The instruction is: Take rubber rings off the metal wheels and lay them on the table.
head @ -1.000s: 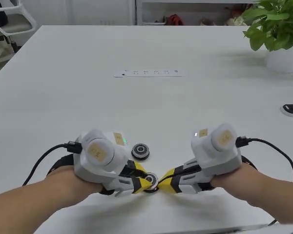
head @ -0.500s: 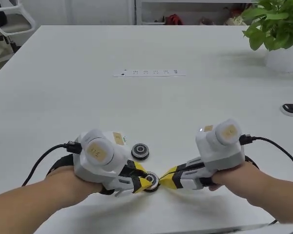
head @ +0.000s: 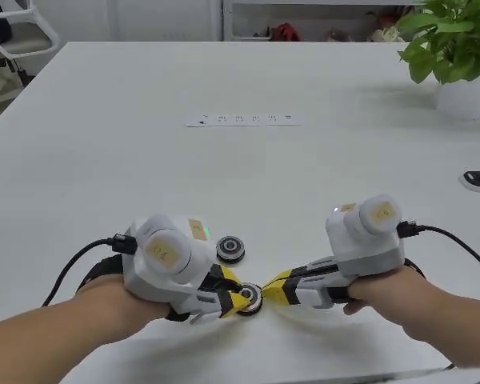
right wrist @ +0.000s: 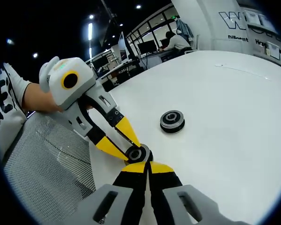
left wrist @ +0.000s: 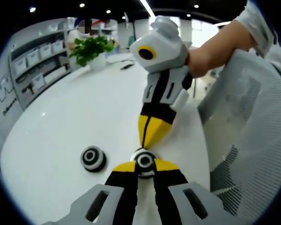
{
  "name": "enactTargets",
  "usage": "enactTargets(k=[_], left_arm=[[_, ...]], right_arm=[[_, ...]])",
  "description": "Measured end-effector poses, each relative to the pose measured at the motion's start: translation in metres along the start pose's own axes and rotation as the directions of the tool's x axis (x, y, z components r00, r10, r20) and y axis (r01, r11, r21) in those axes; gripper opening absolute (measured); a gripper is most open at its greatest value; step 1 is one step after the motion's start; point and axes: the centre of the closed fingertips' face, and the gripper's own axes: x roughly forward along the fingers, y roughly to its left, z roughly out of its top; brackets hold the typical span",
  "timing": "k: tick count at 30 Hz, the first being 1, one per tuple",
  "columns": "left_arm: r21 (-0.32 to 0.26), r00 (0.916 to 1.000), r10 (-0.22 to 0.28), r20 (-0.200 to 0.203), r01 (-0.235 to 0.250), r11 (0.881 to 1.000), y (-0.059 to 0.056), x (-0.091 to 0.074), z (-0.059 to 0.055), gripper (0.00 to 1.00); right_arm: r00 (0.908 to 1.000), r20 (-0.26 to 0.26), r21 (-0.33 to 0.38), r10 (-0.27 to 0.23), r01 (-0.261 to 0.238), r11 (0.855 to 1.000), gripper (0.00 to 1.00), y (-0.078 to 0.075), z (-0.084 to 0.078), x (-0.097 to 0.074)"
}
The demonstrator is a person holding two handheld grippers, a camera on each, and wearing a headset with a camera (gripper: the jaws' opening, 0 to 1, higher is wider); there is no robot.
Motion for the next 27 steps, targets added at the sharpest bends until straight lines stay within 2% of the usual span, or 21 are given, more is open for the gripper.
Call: enactTargets(k=[6,15,22,23,24,25,26,27], left_arm=[[0.0,0.9999,0.008,-0.007,-0.008,1.0,0.0,0.001,0.0,0.12],[0.005,0.9998,0.014,-0.013,-0.014,1.0,0.0,0.001,0.0,0.12],[0.006,0.9998,0.015,-0.016,-0.015,1.0,-0.001,0.001,0.0,0.12],[0.007,0.9998,0.014,-0.016,-0.014,1.0,-0.001,0.001,0.0,0.12],[0.007,0.9998,0.013,-0.015,-0.013,1.0,-0.002,0.001,0.0,0.12],[0.009,0.9997,0.017,-0.014,-0.017,1.0,-0.002,0.002,0.001,0.12],[0.021,0.9998,0.015,-0.015,-0.015,1.0,0.0,0.002,0.001,0.12],[0.006,0.9998,0.016,-0.014,-0.016,1.0,0.001,0.002,0.001,0.12]], right_arm=[[0.9997,0.019,0.031,0.014,-0.015,0.999,0.0,0.003,0.003,-0.001],[0.9995,0.019,0.041,0.025,-0.025,0.999,0.0,0.006,0.003,-0.001],[0.9977,0.02,0.033,0.064,-0.065,0.997,0.0,0.017,0.007,0.002],[0.9956,0.035,0.037,0.087,-0.088,0.995,0.0,0.022,0.01,0.003],[0.9879,0.076,0.05,0.136,-0.14,0.989,0.0,0.032,0.018,0.004],[0.9715,0.093,0.078,0.218,-0.225,0.971,0.0,0.049,0.023,0.003],[0.9861,0.084,0.031,0.144,-0.147,0.989,0.0,0.036,0.027,0.003],[0.991,0.047,-0.019,0.125,-0.124,0.992,0.0,0.032,0.023,0.004]])
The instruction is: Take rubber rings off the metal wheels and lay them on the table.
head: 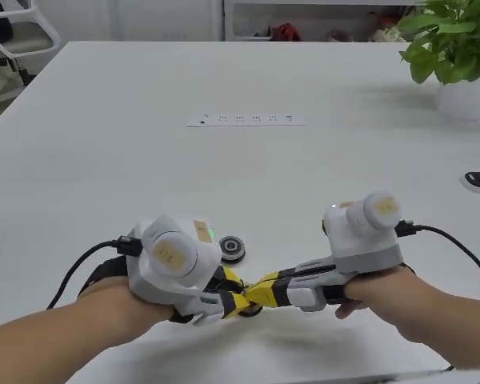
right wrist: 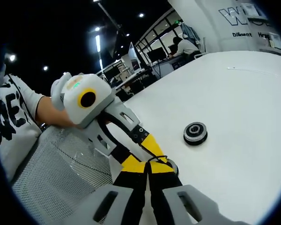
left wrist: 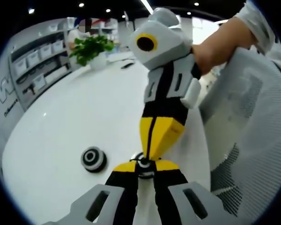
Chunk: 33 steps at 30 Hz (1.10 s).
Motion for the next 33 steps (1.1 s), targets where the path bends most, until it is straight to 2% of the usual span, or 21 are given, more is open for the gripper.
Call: enactTargets(k=[3,7,20,24,33], left_arm=[[0.003,1.0,0.001,0.0,-0.001,1.0,0.0,0.0,0.0,0.12],[0.007,1.0,0.004,0.002,-0.004,1.0,0.001,0.0,0.0,0.12],[0.011,1.0,0.001,0.006,-0.001,1.0,0.0,-0.001,0.001,0.14],[0.022,1.0,-0.006,0.0,0.006,1.0,-0.001,-0.003,0.001,0.18],[0.031,0.9996,-0.025,0.012,0.025,0.999,-0.006,-0.012,0.008,0.25]], right_arm=[[0.9999,0.017,0.023,-0.002,0.001,1.0,0.0,0.0,-0.002,0.0],[0.9998,-0.004,0.016,-0.021,0.021,1.0,0.0,-0.005,-0.01,-0.002],[0.9976,-0.011,0.033,-0.069,0.069,0.997,0.0,-0.015,-0.016,-0.006],[0.9973,-0.01,0.037,-0.072,0.073,0.997,0.0,-0.016,-0.016,-0.007],[0.9973,-0.009,0.048,-0.073,0.073,0.996,0.0,-0.016,-0.016,-0.008]])
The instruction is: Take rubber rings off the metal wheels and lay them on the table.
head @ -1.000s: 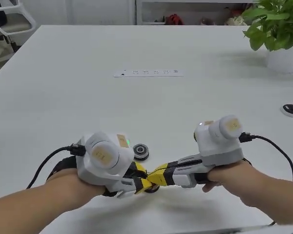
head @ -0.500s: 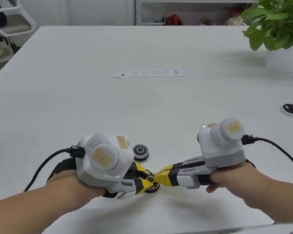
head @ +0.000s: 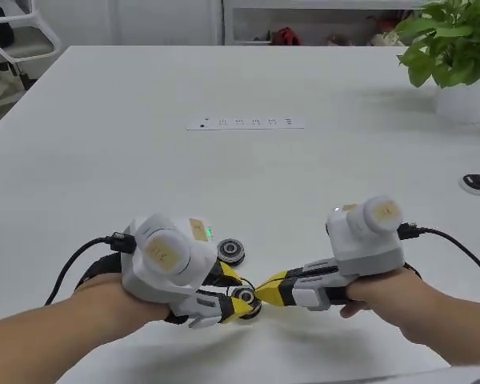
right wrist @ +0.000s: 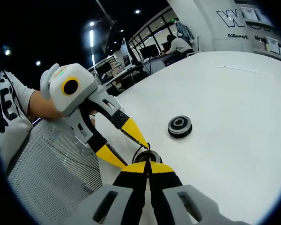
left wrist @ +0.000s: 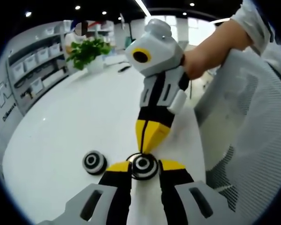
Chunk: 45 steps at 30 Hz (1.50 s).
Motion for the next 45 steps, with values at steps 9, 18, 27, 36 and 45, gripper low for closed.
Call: enactTargets(k=[9,18,27,36,45], left_arm=[[-0.005,1.0,-0.002,0.008,0.002,1.0,-0.001,-0.011,0.004,0.29],[-0.021,1.0,0.0,0.004,0.0,1.0,-0.002,-0.023,-0.001,0.36],[-0.041,0.9999,0.007,0.008,-0.006,0.999,-0.001,-0.034,-0.003,0.45],[-0.042,0.9999,0.014,0.005,-0.014,0.999,0.0,-0.047,-0.007,0.5],[-0.056,0.9993,0.038,0.004,-0.037,0.998,0.006,-0.059,-0.013,0.57]], right_arm=[[1.0,-0.001,0.006,0.004,-0.004,1.0,0.0,0.001,0.001,0.0],[0.9999,-0.004,0.009,0.011,-0.011,1.0,0.0,0.002,0.001,-0.001],[0.9998,-0.01,0.001,0.015,-0.015,1.0,0.0,0.005,0.002,-0.001],[0.9994,-0.013,-0.016,0.031,-0.031,0.999,0.0,0.011,0.007,0.0],[0.9984,0.0,-0.03,0.057,-0.056,0.998,0.0,0.019,0.02,0.0]])
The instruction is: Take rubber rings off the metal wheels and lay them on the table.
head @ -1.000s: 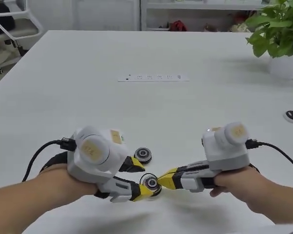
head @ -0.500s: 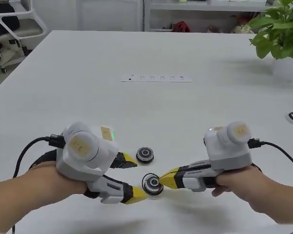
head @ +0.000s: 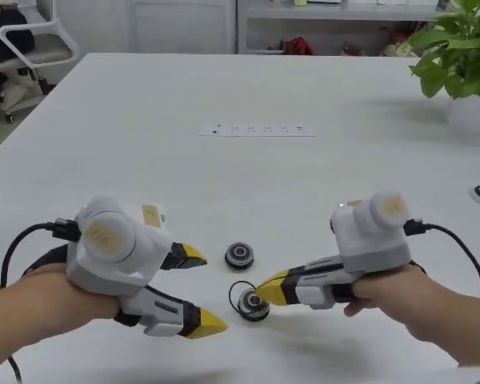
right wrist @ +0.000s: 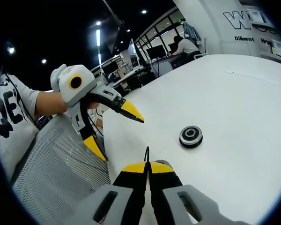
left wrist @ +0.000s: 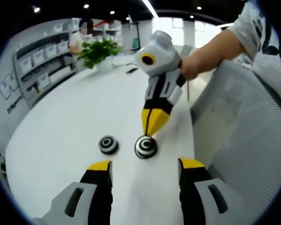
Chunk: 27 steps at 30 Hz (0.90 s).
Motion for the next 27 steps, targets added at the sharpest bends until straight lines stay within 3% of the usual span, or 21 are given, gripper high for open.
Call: enactTargets(k=[14,27], left_arm=[[-0.022,0.9996,0.03,0.0,-0.03,0.999,0.006,-0.017,-0.009,0.61],[-0.037,0.9991,0.039,-0.017,-0.04,0.999,0.005,-0.024,-0.019,0.62]], right_arm=[[0.9996,0.003,-0.015,0.029,-0.029,0.999,0.0,0.009,0.016,0.014],[0.9968,-0.064,-0.047,0.048,-0.051,0.998,0.0,0.017,0.009,0.035]])
